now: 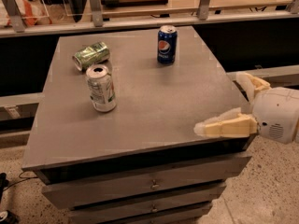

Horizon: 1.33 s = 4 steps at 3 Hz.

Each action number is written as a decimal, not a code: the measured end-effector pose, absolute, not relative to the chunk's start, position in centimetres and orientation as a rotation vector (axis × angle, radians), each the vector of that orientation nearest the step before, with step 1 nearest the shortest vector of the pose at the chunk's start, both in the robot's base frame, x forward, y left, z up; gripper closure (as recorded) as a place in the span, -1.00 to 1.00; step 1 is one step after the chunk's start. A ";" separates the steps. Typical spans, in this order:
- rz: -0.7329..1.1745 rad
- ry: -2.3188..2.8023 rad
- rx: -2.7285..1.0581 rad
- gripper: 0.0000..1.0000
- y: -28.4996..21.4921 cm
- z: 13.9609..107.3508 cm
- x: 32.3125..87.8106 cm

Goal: Move 7up can near pepsi can

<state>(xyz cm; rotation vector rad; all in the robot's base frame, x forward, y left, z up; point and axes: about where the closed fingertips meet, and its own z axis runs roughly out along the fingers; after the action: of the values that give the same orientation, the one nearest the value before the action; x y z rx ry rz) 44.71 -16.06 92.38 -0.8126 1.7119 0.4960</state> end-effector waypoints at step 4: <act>0.534 1.579 -0.826 -1.00 -7.5 87.6 48.8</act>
Offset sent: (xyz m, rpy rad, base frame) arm 0.0275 0.0609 -0.0455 0.1071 -0.0946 0.0767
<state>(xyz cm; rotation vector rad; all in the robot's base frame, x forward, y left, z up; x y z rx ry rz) 48.83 -7.45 87.58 -0.8257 1.5787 0.5342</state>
